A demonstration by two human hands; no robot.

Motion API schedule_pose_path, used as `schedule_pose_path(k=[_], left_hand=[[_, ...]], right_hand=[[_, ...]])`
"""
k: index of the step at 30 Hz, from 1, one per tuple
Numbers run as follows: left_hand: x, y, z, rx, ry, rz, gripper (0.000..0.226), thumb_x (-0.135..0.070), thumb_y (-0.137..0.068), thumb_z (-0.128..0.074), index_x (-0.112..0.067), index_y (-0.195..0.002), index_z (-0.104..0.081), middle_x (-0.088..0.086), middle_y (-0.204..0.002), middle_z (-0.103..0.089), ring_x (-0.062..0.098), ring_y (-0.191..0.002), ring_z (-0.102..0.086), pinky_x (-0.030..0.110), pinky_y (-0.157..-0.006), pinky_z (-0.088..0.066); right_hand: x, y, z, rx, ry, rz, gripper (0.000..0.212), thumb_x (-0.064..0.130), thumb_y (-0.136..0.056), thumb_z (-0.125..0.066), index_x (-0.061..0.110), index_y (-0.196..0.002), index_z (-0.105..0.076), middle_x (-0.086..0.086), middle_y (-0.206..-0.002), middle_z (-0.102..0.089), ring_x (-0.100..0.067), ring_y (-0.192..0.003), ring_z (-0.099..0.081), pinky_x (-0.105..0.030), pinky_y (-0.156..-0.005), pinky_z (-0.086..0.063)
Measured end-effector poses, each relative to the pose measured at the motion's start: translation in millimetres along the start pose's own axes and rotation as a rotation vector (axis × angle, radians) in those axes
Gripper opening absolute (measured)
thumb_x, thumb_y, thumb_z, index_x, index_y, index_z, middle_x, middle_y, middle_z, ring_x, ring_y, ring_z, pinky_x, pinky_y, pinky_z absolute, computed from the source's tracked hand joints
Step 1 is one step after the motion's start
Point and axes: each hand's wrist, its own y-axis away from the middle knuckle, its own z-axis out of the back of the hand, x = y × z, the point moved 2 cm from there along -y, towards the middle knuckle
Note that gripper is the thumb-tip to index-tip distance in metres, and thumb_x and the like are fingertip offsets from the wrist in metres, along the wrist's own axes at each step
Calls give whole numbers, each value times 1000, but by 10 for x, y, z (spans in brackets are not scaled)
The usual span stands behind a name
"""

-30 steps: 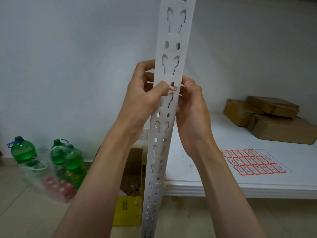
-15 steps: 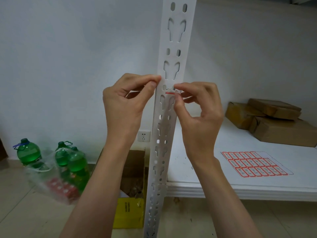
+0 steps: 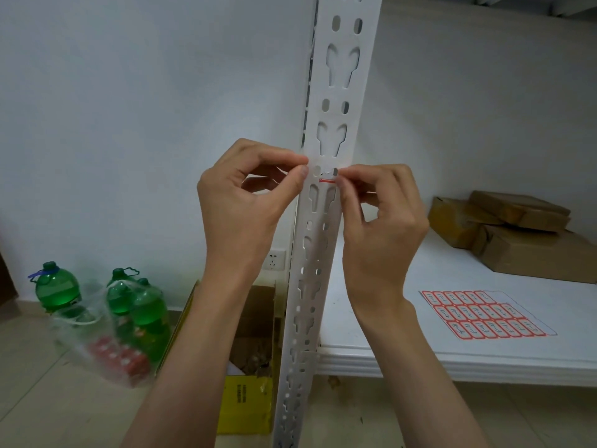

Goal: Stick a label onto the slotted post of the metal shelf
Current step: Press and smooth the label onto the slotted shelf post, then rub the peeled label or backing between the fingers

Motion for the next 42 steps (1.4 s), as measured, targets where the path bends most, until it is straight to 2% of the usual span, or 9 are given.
schedule_pose_path(k=[7, 12, 16, 19, 23, 31, 35, 38, 42], left_hand=[[-34, 17, -35, 32, 71, 10, 11, -14, -83, -80, -16, -87, -70, 1, -87, -71, 19, -83, -69, 24, -75, -57], [-48, 22, -36, 44, 39, -6, 9, -16, -85, -78, -17, -90, -70, 0, -90, -71, 18, -86, -69, 24, -76, -58], [-55, 22, -46, 39, 22, -10, 8, -16, -88, -76, -16, -93, -70, -1, -92, -71, 15, -87, -68, 23, -76, -57], [-65, 36, -84, 45, 6, -18, 8, -14, -91, -71, -14, -99, -71, -1, -95, -72, 12, -88, -68, 20, -75, -57], [-114, 67, -153, 64, -13, -46, 13, -10, -92, -63, -15, -99, -73, -1, -96, -72, 13, -89, -68, 18, -74, -55], [-395, 249, -540, 172, -46, -238, 8, 1, -81, -65, -6, -81, -70, 0, -79, -65, 15, -71, -62, 19, -64, -52], [-330, 428, -782, 237, -67, -210, 15, -1, -84, -73, -13, -90, -78, -5, -85, -69, 9, -74, -65, 15, -67, -53], [-186, 549, -922, 255, -78, -113, 17, -3, -82, -77, -16, -92, -81, -6, -84, -71, 7, -74, -67, 23, -69, -57], [20, 699, -1064, 312, -143, 12, 17, -2, -77, -78, -17, -84, -81, -7, -80, -69, 6, -71, -66, 26, -69, -57]], right_hand=[[11, 48, -113, 14, 59, -54, 5, 3, -98, -60, 2, -99, -65, -5, -100, -55, -1, -88, -46, -8, -77, -46], [13, 44, -142, 36, 44, -71, 8, 1, -100, -53, 2, -97, -60, 1, -100, -45, -1, -85, -41, -3, -75, -39], [-25, 73, -124, 84, -30, -78, 12, 6, -101, -47, 3, -95, -58, -1, -98, -45, -1, -85, -41, -4, -75, -38], [-7, 77, -65, 74, -117, -114, 10, 1, -100, -48, 8, -95, -53, -2, -95, -49, -5, -81, -44, -7, -73, -39], [-29, 35, 73, -11, -238, -261, 18, 0, -91, -60, 15, -92, -51, -3, -87, -56, -13, -77, -55, -16, -71, -47], [-399, 26, 308, -115, -395, -572, 10, 0, -87, -72, 4, -85, -63, -7, -79, -64, -15, -73, -61, -28, -71, -51], [-615, 92, 409, -25, -462, -734, 12, -7, -81, -70, 4, -86, -71, -11, -81, -72, -25, -78, -70, -38, -77, -60], [-764, 182, 463, 63, -420, -831, 20, -13, -78, -64, 2, -87, -74, -17, -83, -74, -27, -79, -73, -41, -79, -61], [-919, 321, 505, 185, -349, -934, 27, -14, -76, -60, 6, -84, -76, -14, -80, -76, -31, -82, -75, -44, -82, -62]])
